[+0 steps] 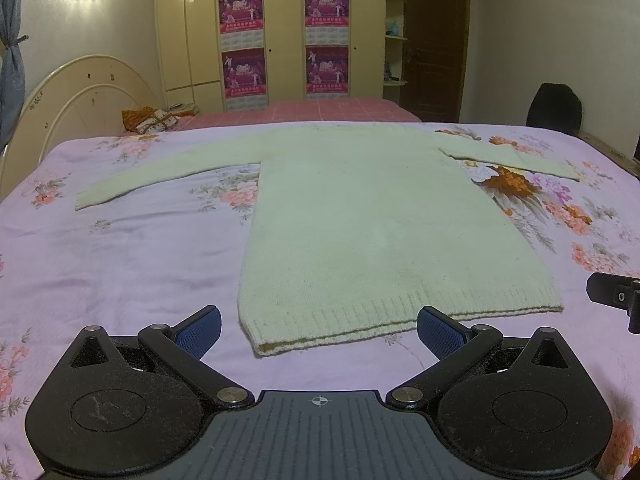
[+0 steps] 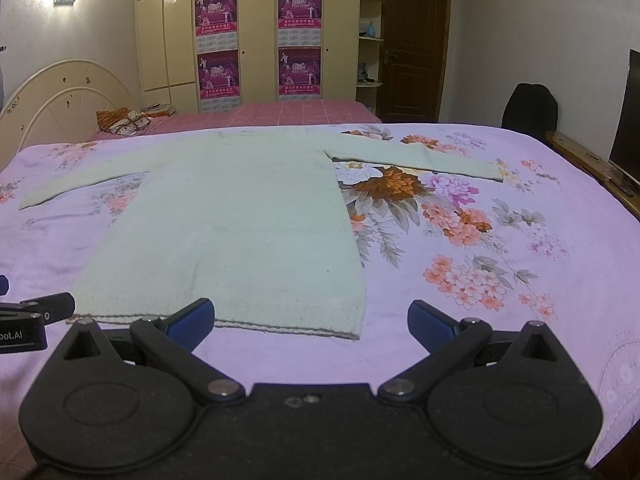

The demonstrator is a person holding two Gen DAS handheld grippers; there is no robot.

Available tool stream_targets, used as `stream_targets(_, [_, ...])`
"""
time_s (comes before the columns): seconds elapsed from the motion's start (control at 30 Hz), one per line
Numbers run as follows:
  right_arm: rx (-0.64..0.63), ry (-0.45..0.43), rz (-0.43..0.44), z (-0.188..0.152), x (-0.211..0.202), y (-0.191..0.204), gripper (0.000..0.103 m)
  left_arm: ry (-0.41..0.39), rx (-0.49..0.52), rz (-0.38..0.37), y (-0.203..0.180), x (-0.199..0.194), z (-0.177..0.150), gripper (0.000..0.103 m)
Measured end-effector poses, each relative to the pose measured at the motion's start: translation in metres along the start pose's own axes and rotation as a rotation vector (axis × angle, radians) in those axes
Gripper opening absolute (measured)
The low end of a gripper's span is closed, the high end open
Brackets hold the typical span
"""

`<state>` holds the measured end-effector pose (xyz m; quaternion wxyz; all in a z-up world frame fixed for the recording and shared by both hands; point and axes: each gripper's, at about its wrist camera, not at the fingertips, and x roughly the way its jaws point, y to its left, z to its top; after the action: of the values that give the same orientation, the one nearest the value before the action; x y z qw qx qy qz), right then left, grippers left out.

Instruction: Fold small clothes

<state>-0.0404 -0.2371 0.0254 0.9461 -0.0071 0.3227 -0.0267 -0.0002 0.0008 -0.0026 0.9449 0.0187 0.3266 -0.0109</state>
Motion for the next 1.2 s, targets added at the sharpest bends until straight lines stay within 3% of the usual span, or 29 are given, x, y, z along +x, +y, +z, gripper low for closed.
stream_targets(1.2, [-0.001,0.008,-0.002,0.0013,0.0043,-0.0001,0.102,0.016,-0.004,0.005,-0.0011,0.0073,0.0006,0.103])
